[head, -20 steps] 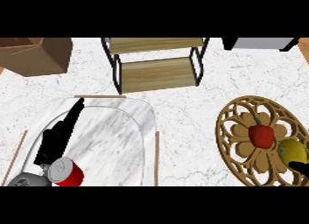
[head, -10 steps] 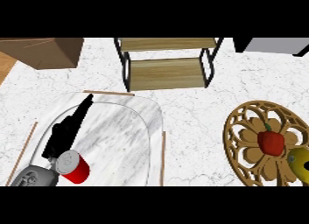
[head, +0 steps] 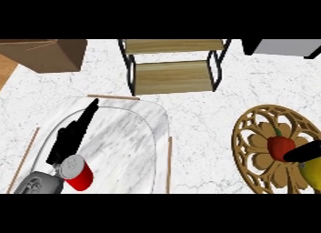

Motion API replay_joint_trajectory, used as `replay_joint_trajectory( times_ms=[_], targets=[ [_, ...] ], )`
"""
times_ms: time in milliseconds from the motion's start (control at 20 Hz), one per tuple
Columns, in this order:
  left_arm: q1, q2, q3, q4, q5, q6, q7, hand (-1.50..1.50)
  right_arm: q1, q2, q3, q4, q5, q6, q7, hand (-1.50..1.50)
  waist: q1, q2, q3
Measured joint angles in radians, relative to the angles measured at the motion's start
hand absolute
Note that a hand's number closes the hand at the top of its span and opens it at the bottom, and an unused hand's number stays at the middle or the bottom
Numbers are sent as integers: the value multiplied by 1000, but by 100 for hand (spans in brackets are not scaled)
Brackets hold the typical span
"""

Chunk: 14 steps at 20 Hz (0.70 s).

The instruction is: Pick the bell pepper from the placemat and place it in the tiered shelf

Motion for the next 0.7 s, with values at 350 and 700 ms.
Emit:
replay_joint_trajectory(
  times_ms=[350,700],
  targets=[
    [22,-6,12,-1,-2,6,-8,0,-103,109,53,157,47,28,2,-150,-28,-9,1],
    [60,6,29,-24,-6,13,-8,0,-166,176,77,276,115,64,3,-150,-50,-17,-1]
  ],
)
